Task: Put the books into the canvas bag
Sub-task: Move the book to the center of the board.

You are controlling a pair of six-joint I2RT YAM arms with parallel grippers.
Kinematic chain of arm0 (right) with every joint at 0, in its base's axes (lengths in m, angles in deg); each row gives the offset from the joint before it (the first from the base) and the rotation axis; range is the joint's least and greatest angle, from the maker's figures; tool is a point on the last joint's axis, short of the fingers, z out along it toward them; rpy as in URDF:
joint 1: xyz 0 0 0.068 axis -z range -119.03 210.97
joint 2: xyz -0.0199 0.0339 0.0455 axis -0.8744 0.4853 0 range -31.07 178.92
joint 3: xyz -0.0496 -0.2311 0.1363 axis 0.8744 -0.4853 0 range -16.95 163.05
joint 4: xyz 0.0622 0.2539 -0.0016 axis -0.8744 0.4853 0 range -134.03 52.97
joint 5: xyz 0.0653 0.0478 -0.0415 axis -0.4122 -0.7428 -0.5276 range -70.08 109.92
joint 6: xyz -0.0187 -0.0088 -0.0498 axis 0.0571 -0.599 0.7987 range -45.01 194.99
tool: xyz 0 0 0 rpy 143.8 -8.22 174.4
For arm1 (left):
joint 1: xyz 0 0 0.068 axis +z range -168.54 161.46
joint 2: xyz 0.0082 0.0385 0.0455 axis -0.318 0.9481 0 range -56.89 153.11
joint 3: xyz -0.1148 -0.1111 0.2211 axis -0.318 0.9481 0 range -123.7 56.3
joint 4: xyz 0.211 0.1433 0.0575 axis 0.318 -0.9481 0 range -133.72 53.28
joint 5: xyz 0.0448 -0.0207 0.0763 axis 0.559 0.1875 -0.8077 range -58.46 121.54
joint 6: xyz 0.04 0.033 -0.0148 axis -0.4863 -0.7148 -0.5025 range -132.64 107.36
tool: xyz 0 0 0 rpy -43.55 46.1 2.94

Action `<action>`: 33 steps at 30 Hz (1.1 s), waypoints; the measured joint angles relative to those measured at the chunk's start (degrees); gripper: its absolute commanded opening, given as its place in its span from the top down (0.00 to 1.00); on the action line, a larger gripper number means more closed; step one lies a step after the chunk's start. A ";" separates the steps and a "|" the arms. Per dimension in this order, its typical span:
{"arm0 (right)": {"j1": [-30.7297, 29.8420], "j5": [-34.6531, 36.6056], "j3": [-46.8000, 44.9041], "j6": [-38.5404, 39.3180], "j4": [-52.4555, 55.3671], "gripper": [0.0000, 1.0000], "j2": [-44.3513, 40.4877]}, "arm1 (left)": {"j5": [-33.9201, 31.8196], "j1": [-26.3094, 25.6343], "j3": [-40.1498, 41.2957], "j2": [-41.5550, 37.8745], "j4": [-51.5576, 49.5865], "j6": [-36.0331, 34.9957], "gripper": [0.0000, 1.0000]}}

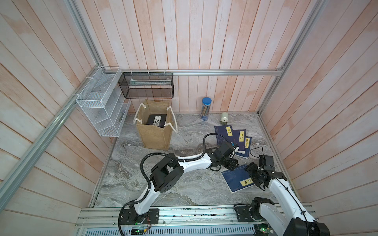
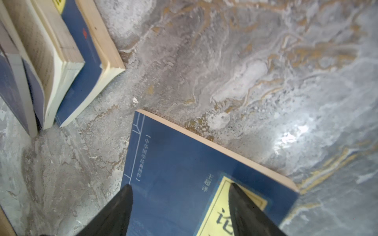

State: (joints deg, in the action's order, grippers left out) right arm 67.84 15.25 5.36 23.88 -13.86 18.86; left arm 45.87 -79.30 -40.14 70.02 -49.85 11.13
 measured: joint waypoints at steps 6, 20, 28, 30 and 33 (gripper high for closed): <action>0.37 -0.66 -3.41 -4.74 -2.34 0.25 -5.75 | 2.01 -0.02 -0.94 2.19 -2.38 0.04 0.47; 0.42 -4.96 -2.86 -1.95 -11.04 0.25 1.11 | 8.39 1.18 -5.31 6.88 -5.75 0.09 0.47; 1.20 -3.08 -0.26 -1.01 -1.29 0.22 -0.72 | 8.09 1.25 -5.22 7.13 -6.97 0.31 0.47; 2.10 -2.69 -0.20 -1.27 1.36 0.22 -1.95 | 8.07 1.29 -5.22 7.13 -6.91 0.52 0.47; 2.71 -2.38 0.33 -1.33 4.48 0.22 -2.32 | 7.85 1.36 -5.22 7.13 -6.88 0.52 0.47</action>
State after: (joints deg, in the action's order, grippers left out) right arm 70.55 12.87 5.68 22.55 -9.38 16.54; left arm 53.71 -77.94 -45.37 77.15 -56.73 11.66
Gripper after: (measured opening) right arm 0.784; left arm 0.534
